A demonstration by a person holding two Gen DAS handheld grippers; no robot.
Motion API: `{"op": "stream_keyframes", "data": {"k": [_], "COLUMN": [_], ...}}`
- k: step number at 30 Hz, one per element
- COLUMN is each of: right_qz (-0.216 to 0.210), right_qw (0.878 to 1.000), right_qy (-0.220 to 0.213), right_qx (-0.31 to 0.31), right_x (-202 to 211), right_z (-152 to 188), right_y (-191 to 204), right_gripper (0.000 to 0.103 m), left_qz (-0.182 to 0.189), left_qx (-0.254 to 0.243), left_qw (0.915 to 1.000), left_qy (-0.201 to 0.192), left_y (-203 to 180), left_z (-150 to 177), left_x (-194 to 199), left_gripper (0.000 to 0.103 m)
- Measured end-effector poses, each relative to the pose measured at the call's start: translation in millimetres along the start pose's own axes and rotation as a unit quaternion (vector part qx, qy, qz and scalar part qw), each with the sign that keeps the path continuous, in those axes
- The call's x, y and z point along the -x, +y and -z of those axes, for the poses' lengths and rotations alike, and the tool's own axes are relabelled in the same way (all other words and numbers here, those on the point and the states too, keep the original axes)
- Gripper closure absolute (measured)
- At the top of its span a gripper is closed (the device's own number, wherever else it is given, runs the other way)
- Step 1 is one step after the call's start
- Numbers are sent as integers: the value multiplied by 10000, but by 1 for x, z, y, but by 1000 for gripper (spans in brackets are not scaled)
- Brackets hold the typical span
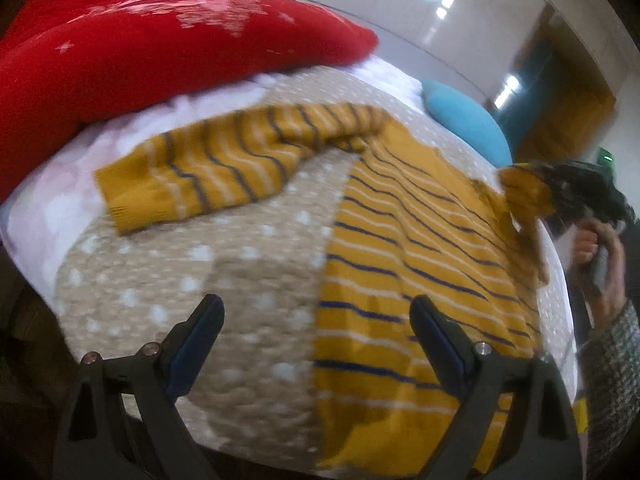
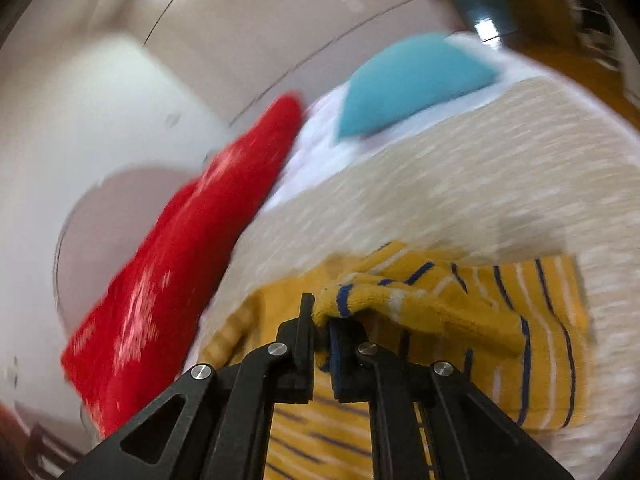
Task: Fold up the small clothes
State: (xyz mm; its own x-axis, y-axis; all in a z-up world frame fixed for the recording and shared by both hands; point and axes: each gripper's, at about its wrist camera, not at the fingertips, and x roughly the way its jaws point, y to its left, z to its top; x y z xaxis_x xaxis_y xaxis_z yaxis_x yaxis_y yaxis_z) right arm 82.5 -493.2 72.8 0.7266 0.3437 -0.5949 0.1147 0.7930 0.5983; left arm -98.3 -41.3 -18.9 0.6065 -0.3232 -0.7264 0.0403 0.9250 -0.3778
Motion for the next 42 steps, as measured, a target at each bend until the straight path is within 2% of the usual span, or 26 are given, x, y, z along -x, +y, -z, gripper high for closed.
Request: {"op": "stream_keyframes", "data": {"k": [3,4,6,8,9,11,13,15,16,19,24,26,28,30,32,36,37,39,40,41,42], "right_qz": [100,144,231,435,615,738,904,1214,1370,1380,1159,1204,1352,1325,1139,581,380,244,287,391,582], "right_qw": [9983,9975,9928,9878,9843,9803,9718,9523,9360,9107,8863,8669,8352,8225,8305,8750,8932,9139,9281,9343,9405], "right_qy": [486,599,1088,1359,1453,1462,1443,1445,1463,1536,1521,1497,1468,1556,1643,1777,1788,1680,1517,1411,1293], "right_qx": [295,342,453,621,789,1109,1629,2397,2894,3577,4218,4599,5125,5308,5200,4465,4108,3688,3389,3251,3087], "right_x": [-72,-88,-135,-158,-169,-177,-177,-183,-186,-188,-181,-175,-168,-158,-137,-86,-72,-56,-48,-47,-48], "right_z": [24,28,50,70,78,88,99,110,120,143,177,193,212,223,225,205,192,175,159,150,139], "right_y": [34,35,42,44,47,56,74,99,114,136,161,166,171,168,160,135,124,113,105,100,93], "right_gripper": [96,96,96,89,84,58,42,34,30,30,30,29,26,26,26,26,26,26,29,39,43], "left_qz": [-10,-10,-32,-68,-81,-93,-87,-109,-114,-137,-182,-209,-192,-180,-196,-228,-232,-238,-230,-205,-188], "left_qx": [244,301,370,404,437,532,654,729,785,898,879,832,835,837,833,862,870,897,913,930,933], "left_qw": [9997,9995,9993,9991,9990,9985,9977,9971,9966,9956,9956,9960,9960,9960,9959,9957,9956,9953,9952,9951,9952], "left_qy": [-32,-40,-62,-78,-89,-112,-157,-187,-201,-208,-254,-258,-241,-250,-283,-266,-264,-260,-256,-251,-249], "left_y": [22,27,38,45,50,59,68,74,77,85,86,84,84,84,86,92,94,96,97,98,98], "left_z": [1,2,4,5,5,6,4,4,4,6,6,6,5,5,5,3,2,1,1,1,1], "left_x": [4,6,8,8,9,9,9,10,10,12,16,16,15,15,16,14,13,11,10,10,10], "left_gripper": [10,10,10,10,10,10,10,10,10,10,10,10,10,10,10,10,10,10,10,10,10]}}
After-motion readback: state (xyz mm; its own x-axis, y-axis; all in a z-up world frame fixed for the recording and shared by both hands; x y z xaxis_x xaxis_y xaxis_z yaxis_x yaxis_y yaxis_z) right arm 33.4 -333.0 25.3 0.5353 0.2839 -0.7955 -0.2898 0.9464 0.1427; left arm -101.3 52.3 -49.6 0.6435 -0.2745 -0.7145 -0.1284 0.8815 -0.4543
